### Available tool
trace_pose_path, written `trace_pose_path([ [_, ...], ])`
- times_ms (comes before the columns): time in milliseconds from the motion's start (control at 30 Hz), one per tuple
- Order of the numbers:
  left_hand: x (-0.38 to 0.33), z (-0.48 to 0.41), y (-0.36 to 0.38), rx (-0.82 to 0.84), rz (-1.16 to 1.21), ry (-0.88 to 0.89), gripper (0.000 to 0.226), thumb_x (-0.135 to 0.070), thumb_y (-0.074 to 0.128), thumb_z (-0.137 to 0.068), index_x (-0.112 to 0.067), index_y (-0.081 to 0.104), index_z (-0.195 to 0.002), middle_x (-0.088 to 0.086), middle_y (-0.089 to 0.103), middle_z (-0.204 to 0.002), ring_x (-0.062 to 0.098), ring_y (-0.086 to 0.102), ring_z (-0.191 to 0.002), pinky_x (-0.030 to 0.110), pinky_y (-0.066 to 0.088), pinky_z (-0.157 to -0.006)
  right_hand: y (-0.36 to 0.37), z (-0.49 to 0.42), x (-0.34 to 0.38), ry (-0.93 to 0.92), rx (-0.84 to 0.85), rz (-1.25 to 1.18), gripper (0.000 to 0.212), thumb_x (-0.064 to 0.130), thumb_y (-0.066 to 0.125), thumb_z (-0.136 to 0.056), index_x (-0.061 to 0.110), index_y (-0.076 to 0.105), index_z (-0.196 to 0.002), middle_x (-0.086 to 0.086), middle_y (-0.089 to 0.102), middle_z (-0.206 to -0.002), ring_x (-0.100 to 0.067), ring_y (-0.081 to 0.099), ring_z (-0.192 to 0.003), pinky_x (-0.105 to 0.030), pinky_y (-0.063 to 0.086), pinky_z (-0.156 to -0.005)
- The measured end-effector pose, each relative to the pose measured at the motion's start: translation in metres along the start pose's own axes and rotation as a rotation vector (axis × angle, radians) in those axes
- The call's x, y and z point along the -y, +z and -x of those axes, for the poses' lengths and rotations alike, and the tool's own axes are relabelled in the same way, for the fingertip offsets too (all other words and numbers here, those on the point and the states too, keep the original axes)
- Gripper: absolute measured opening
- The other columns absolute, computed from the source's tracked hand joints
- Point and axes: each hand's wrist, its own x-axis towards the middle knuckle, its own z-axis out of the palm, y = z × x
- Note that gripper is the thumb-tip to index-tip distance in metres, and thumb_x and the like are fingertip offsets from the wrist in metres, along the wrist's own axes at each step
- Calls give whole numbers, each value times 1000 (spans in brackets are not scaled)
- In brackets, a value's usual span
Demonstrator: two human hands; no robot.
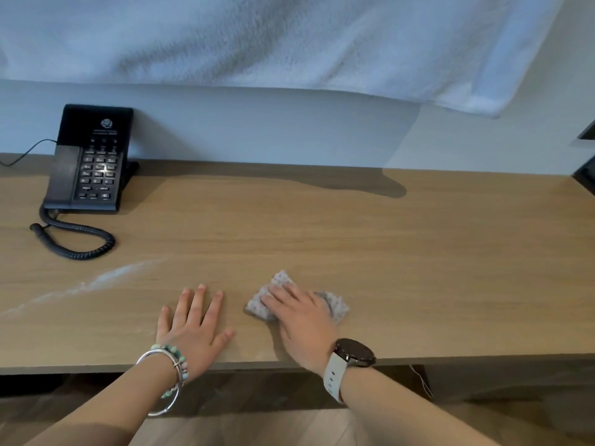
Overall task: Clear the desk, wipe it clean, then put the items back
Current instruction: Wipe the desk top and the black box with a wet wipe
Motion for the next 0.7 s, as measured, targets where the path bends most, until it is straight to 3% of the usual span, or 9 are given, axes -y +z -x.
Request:
trace_pose_path([
  [67, -1, 0, -2, 6, 17, 14, 92, -72, -13, -66, -25, -21, -146, 3, -26, -154, 25, -21, -142, 48, -3, -115, -8, -2, -22, 8, -78, -169, 53, 3, 43, -94, 23, 39, -143, 5, 32, -152, -14, 25, -142, -36, 17, -117],
  [133, -2, 0, -2, 18, 38, 27, 107, -65, -24, -46, -24, -21, -145, 3, -27, -153, 25, -22, -142, 48, -4, -114, -21, -5, -68, 288, -263, -154, 53, 3, 46, -92, 22, 41, -141, 0, 36, -150, -19, 33, -138, -40, 28, -113],
  [233, 0, -2, 0, 11, 48, 27, 109, -63, -25, -44, -24, -22, -145, 3, -27, -153, 25, -22, -142, 49, -5, -114, -48, -4, -119, 794, -297, 46, 52, 18, 40, -97, 28, 27, -146, 2, 23, -155, -23, 23, -141, -44, 28, -108],
  [300, 1, -1, 1, 12, 46, 34, 108, -63, -25, -44, -24, -22, -145, 3, -28, -153, 25, -23, -141, 49, -5, -114, -50, -15, -117, 859, -224, 96, 50, 26, 32, -99, 32, 20, -147, 2, 14, -157, -24, 12, -144, -46, 23, -111],
  [367, 2, -1, 3, 8, 45, 40, 107, -62, -25, -45, -24, -23, -145, 3, -29, -153, 25, -24, -141, 49, -6, -114, -43, -36, -92, 662, -171, 122, 50, 28, 30, -98, 34, 20, -147, 4, 11, -158, -24, 7, -145, -46, 20, -112],
  [467, 4, -3, 3, -2, 47, 42, 104, -63, -23, -49, -24, -22, -145, 3, -28, -153, 25, -23, -141, 48, -6, -114, -23, -48, -29, 183, -36, 75, 52, 23, 32, -97, 37, 22, -146, 11, 9, -158, -15, 1, -146, -40, 9, -115],
  [533, 4, -2, 2, 3, 64, 41, 87, -67, -11, -70, -26, -20, -146, 3, -28, -153, 24, -22, -142, 47, -6, -114, -12, -27, 2, -25, 59, 41, 54, 20, 32, -95, 39, 27, -145, 15, 12, -157, -10, 0, -145, -35, 5, -115],
  [600, 4, 0, -1, -3, 103, 44, 67, -55, 15, -95, -27, -17, -147, 3, -28, -153, 23, -22, -142, 46, -6, -114, -5, 6, 8, -249, 34, 72, 55, 24, 28, -86, 41, 36, -138, 18, 26, -152, -7, 11, -144, -34, 13, -113],
  [700, 8, 0, -2, -21, 124, 48, 65, -44, 24, -99, -28, -16, -147, 0, -32, -149, 22, -23, -141, 45, -7, -114, -20, 24, -24, -225, 155, 68, 58, 23, 24, -87, 43, 30, -142, 20, 19, -154, -3, 1, -143, -31, 4, -114],
])
